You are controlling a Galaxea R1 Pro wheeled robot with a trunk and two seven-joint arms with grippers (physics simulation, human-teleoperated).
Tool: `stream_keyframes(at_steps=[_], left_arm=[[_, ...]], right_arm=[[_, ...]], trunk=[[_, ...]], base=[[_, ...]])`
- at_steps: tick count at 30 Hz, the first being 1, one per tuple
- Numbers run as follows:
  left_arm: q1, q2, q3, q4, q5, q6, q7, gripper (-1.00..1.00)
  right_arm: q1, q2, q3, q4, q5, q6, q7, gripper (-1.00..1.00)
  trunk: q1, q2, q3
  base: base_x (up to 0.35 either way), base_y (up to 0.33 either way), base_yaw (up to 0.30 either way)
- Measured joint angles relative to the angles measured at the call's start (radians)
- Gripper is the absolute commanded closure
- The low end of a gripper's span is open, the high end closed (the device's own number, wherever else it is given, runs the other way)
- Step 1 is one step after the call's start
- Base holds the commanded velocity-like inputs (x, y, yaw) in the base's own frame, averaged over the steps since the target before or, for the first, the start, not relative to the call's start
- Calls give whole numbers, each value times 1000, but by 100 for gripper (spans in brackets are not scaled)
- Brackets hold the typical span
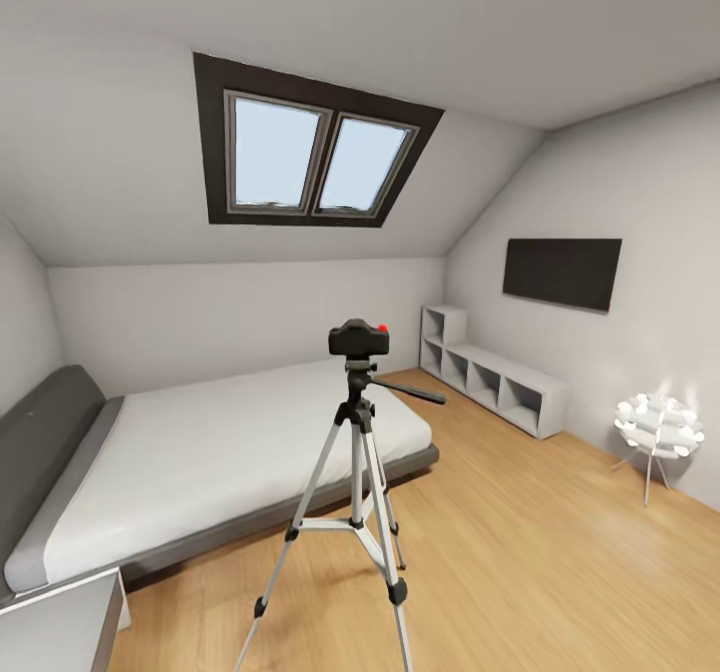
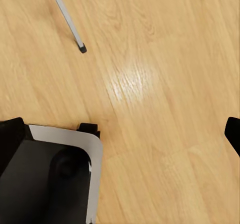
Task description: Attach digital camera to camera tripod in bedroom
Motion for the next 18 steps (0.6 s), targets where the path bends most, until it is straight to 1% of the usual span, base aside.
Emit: stream_keyframes(at_steps=[3, 13, 14, 15, 16, 18], left_arm=[[0, 0, 0, 0, 0, 0, 0, -100], [0, 0, -1, -1, -1, 0, -2, -100], [0, -1, -1, -3, 0, 0, -7, -100], [0, -3, -2, -3, -1, 1, -10, -100], [0, -6, -3, -1, -1, 2, -11, -100], [0, -10, -3, 2, -1, 3, -11, -100]], right_arm=[[0, -3, 0, 0, -1, 1, -2, -100], [6, 1, -1, 1, -4, 3, -19, -100], [32, 5, -4, 2, -10, 1, -21, -100], [53, 8, -12, 1, -35, -7, -26, -100], [62, 8, -21, 1, -66, -16, -31, -100], [69, 7, -27, 1, -101, -24, -35, -100]], trunk=[[0, 0, 1], [0, 0, 2], [0, 0, 2], [0, 0, 2], [0, 0, 2], [0, 0, 2]], base=[[0, 0, 0], [0, 0, 0], [0, 0, 0], [0, 0, 0], [0, 0, 0], [0, 0, 0]])
